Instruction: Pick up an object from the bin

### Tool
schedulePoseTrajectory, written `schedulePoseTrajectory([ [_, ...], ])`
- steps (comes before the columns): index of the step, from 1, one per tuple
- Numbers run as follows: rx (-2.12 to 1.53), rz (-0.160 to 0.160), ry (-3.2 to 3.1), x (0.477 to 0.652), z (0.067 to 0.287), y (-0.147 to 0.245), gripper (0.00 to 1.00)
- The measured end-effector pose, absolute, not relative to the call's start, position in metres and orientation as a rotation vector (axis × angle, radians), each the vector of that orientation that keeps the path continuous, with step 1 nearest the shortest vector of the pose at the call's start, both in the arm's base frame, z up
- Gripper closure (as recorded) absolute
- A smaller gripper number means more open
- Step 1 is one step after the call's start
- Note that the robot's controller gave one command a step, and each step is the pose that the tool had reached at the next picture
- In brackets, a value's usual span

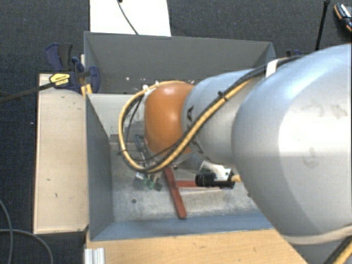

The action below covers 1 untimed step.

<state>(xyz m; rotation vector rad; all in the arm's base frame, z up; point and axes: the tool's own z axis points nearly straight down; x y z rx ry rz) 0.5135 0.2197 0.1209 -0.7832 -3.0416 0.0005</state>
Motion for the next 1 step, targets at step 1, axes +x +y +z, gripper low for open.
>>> schedulePoseTrajectory([
  [1,-0.781,0.0,-3.043,0.5138,0.1329,0.2197,1.0],
])
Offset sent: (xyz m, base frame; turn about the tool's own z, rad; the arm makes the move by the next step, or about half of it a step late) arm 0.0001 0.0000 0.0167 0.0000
